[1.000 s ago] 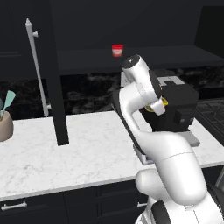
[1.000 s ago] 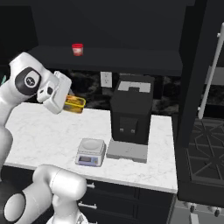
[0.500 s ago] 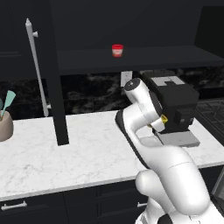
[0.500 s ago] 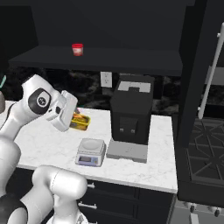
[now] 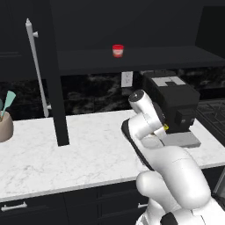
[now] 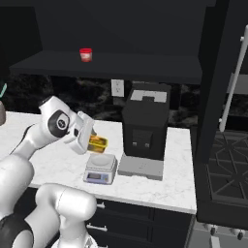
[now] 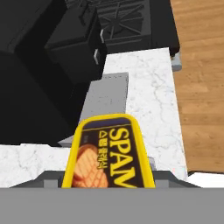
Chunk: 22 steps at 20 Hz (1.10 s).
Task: Pick the canned food and place it on the digital scale for weighing, and close the cabinet.
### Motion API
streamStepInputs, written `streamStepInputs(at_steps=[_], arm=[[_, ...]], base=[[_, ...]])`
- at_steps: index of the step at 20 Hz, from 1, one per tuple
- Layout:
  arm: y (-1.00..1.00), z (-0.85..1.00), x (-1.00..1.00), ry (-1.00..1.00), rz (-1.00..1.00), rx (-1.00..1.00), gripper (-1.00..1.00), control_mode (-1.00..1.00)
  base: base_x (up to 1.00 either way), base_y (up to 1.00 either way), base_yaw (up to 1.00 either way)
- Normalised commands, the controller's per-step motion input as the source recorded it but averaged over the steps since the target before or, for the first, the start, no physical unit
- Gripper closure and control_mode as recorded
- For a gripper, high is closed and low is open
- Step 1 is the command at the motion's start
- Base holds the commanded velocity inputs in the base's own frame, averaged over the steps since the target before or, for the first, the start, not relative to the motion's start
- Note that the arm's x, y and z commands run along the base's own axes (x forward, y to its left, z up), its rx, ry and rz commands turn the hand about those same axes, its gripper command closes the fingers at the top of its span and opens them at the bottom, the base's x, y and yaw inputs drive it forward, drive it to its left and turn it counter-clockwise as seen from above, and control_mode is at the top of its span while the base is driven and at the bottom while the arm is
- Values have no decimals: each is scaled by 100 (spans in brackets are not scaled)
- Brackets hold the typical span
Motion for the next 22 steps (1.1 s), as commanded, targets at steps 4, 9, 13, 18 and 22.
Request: streamStepInputs(at_steps=[4, 9, 13, 18, 22], arm=[[-2, -21, 59, 1, 0, 1, 100, -100], [0, -46, 63, 10, -1, 0, 100, -100], [2, -39, 50, 9, -4, 0, 100, -100], [5, -56, 43, 12, -5, 0, 100, -100], [0, -30, 13, 2, -3, 0, 100, -100]], base=[[0, 0, 0], [0, 0, 0], [0, 0, 0], [0, 0, 0], [0, 0, 0]])
